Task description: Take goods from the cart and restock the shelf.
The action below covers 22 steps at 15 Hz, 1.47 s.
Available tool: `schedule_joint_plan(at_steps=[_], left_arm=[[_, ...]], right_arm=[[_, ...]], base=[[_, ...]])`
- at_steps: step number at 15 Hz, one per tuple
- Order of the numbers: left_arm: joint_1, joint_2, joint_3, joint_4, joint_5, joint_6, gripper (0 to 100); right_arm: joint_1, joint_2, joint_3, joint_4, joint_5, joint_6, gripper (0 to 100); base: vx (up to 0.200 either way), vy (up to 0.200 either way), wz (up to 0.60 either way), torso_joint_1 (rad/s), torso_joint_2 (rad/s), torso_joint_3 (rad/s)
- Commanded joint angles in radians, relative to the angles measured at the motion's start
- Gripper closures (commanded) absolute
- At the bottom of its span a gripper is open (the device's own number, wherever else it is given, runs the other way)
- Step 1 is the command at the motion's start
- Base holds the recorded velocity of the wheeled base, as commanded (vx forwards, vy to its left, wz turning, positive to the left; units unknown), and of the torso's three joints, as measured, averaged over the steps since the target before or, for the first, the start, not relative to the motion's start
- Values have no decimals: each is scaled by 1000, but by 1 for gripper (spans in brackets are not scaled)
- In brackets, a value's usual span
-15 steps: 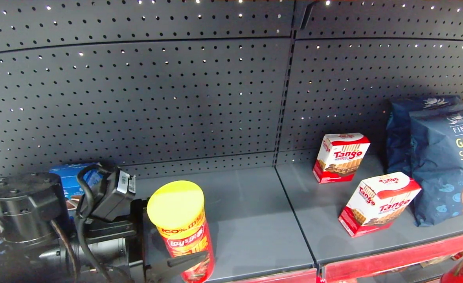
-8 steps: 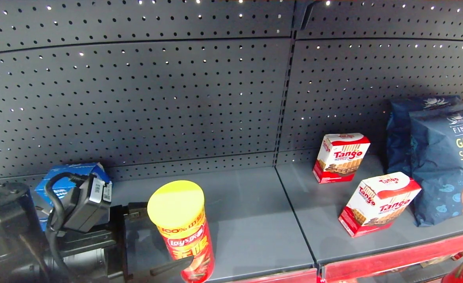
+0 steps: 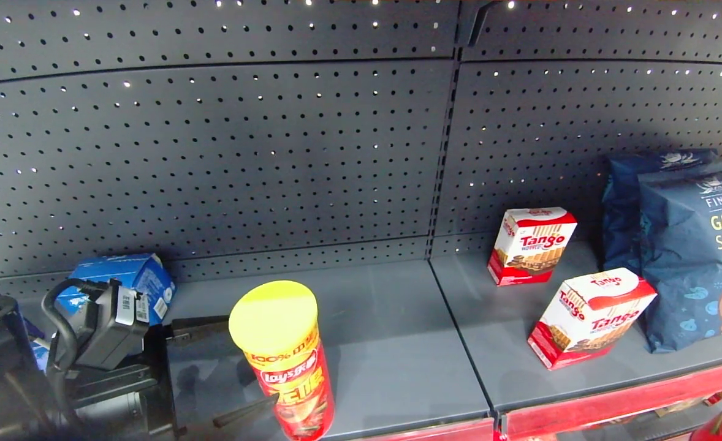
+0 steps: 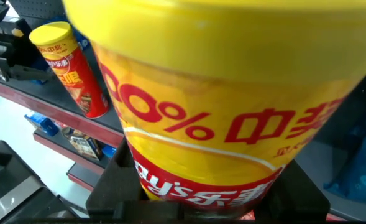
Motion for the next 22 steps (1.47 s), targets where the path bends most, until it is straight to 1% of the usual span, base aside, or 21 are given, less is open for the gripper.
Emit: schedule_joint_plan(at_steps=[1,15,22], left_arm=[[8,5,-1,-1,17,-1,0],[50,19,-8,-1,21,1,0],[53,-24,-3,-1,21,-1,0]], right_arm=[[0,1,0,0,1,0,100],[-1,-8,0,5,-1,1,100],[-1,-18,2,5,-1,1,100]], base=[[0,0,0,0,0,0],[0,0,0,0,0,0],[0,0,0,0,0,0]])
